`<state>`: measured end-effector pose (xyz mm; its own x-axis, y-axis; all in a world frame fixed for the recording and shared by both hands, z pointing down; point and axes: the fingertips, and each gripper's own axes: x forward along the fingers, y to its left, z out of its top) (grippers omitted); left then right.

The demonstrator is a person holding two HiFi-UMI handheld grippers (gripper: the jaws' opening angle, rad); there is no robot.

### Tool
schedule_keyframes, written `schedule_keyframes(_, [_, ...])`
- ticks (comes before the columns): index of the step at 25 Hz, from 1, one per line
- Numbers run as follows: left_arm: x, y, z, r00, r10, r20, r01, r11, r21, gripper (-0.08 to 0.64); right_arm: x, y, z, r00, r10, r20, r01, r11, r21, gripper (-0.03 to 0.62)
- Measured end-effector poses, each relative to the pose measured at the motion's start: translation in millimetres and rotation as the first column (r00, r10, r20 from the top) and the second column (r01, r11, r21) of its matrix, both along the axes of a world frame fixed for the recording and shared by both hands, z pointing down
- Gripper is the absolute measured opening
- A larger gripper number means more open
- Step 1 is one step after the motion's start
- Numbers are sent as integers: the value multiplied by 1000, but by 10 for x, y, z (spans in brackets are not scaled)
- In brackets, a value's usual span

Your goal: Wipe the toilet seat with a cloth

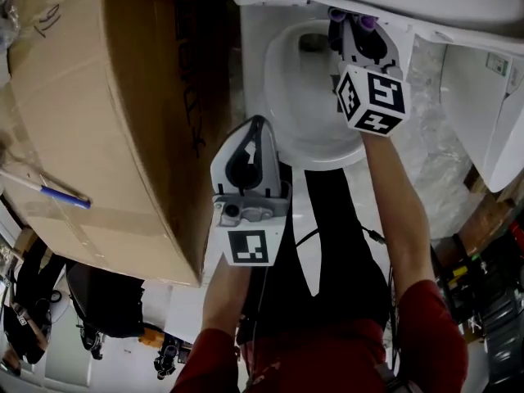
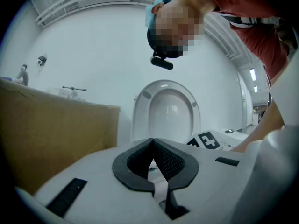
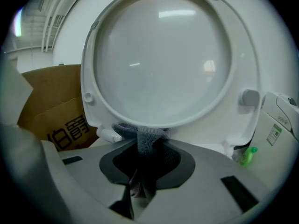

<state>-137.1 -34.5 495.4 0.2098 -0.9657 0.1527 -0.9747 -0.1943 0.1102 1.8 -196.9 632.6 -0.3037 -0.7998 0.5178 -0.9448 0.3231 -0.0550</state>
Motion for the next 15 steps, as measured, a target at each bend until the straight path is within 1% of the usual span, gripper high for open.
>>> schedule_keyframes(4, [-205, 99, -26, 1000, -31, -1, 31, 999, -9, 14, -480, -24, 68, 999, -43, 12, 44, 998, -43, 57])
schedule_keyframes(7, [-348, 169, -30, 998, -57, -4, 57, 998, -17, 14, -600, -22, 50, 1000, -12, 11, 13, 998, -67, 57])
schedule_keyframes(9, [-420, 199, -29, 997, -71, -8, 70, 997, -21, 14, -636, -17, 16, 1000, -10, 8, 10, 997, -77, 57])
schedule_keyframes(12, [-492, 218, -63, 996, -84, -15, 84, 996, -15, 14, -786, 3, -48, 999, -51, -7, 50, 996, -76, 57])
schedule_keyframes(15, [-501, 224, -146, 997, -81, -16, 81, 997, -5, 14, -1027, 24, -141, 992, -124, 6, 124, 990, -66, 57])
